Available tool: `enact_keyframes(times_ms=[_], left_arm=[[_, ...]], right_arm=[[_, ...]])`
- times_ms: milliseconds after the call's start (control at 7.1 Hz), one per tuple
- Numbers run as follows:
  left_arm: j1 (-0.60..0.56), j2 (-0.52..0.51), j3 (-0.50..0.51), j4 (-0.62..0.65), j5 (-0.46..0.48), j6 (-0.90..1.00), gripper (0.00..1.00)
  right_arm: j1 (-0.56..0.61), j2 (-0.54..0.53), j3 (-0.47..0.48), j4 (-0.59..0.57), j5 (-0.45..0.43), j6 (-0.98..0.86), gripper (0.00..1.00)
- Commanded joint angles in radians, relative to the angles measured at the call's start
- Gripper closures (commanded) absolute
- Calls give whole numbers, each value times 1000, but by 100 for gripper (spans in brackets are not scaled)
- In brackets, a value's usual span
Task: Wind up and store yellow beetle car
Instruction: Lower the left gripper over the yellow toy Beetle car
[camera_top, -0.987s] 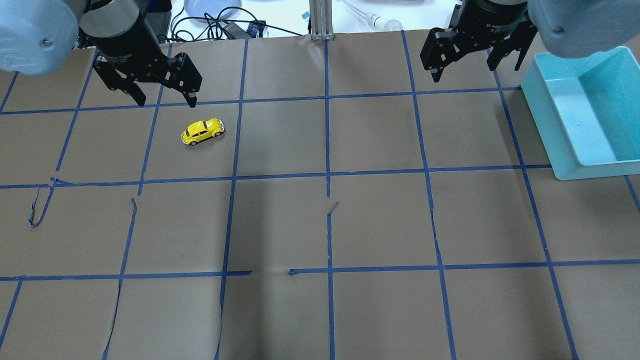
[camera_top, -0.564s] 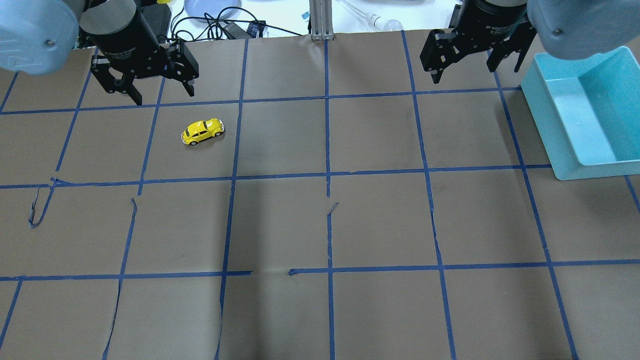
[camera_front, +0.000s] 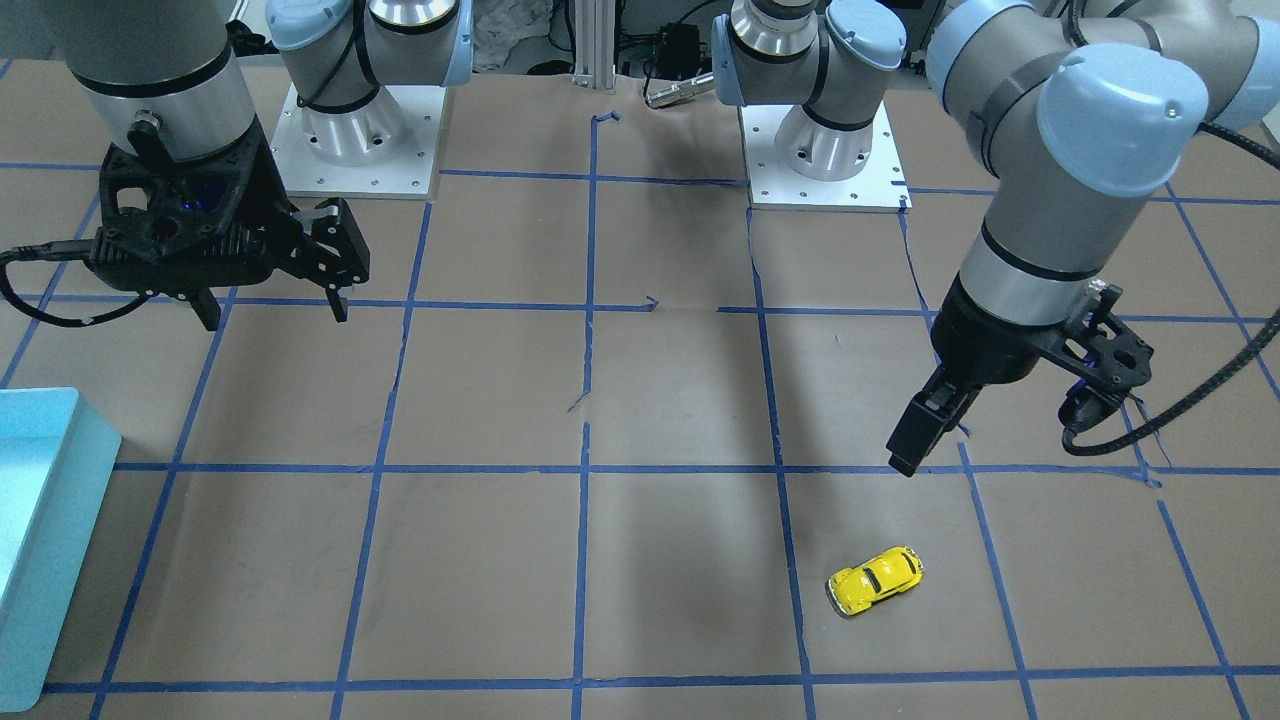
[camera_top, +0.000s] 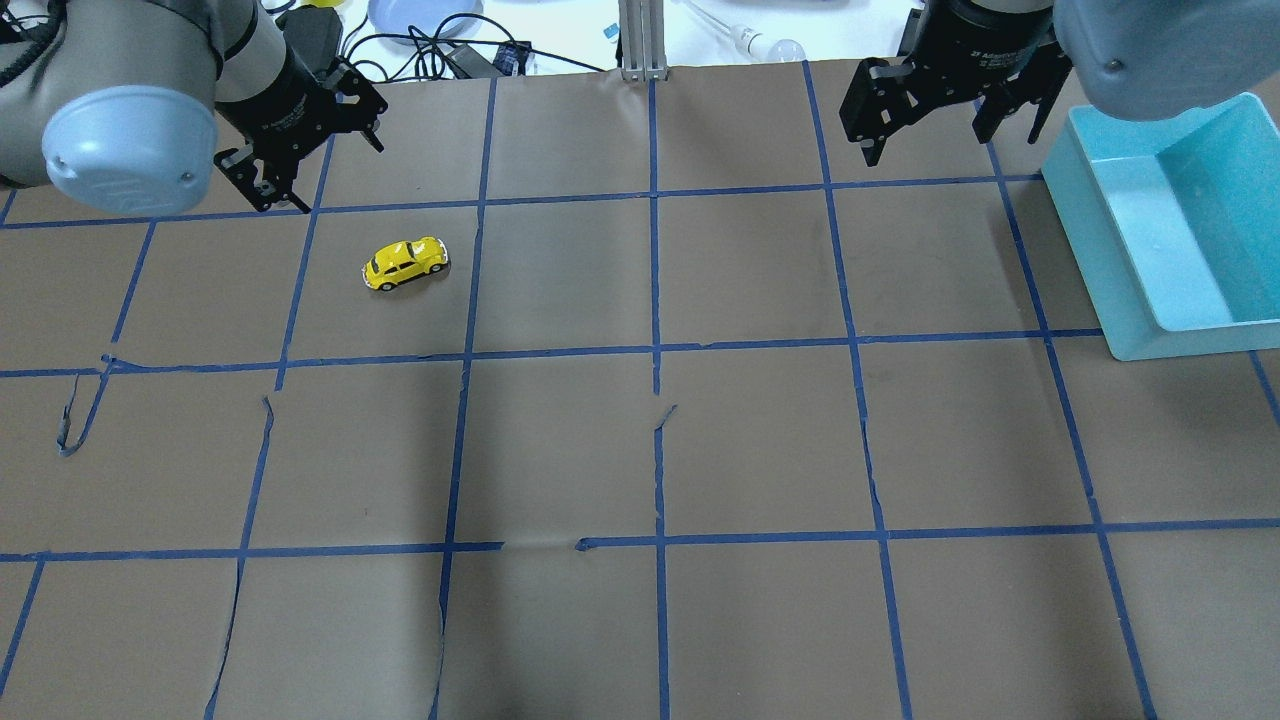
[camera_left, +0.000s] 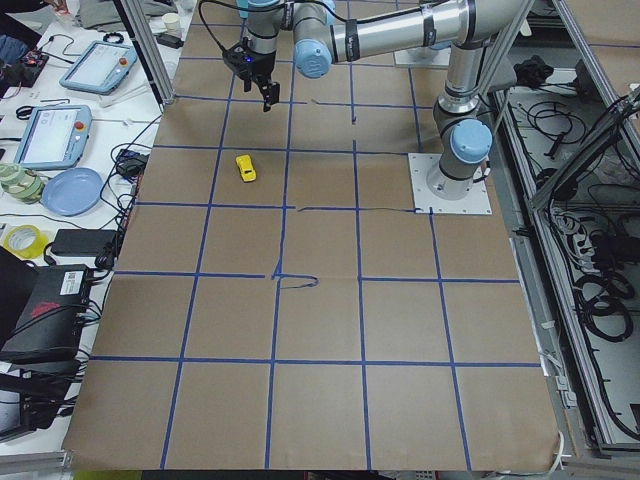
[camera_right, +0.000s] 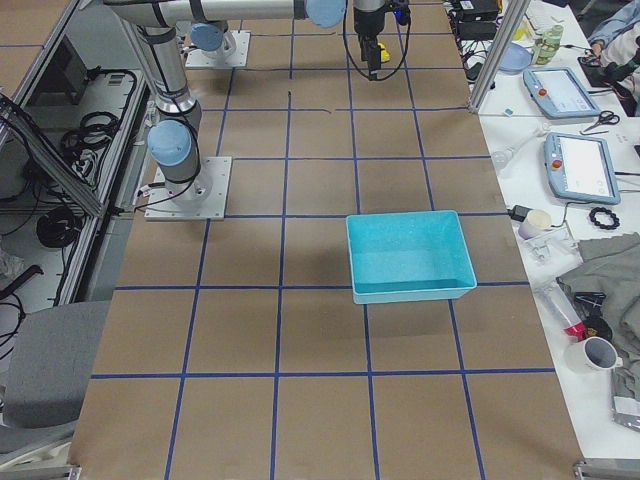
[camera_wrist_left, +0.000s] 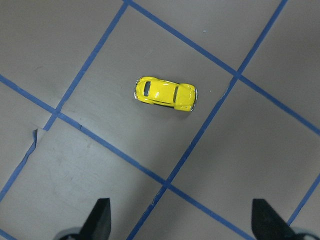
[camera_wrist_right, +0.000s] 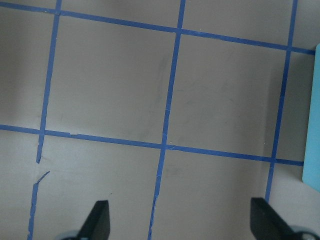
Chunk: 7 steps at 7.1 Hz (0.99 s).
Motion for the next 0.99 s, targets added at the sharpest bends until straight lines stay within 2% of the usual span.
enact_keyframes(times_ms=[0,282,564,846], left_arm=[[26,-50,-44,64,-2,-347,0],[27,-143,-26,66,-14,-685,0],[27,-232,-9,168,-17,-874,0],[27,-318,25,182,-15,-999,0]], right_arm=[[1,1,0,-2,0,1,0],[1,1,0,-2,3,1,0],[1,3,0,-2,23,1,0],[1,3,0,-2,23,0,0]])
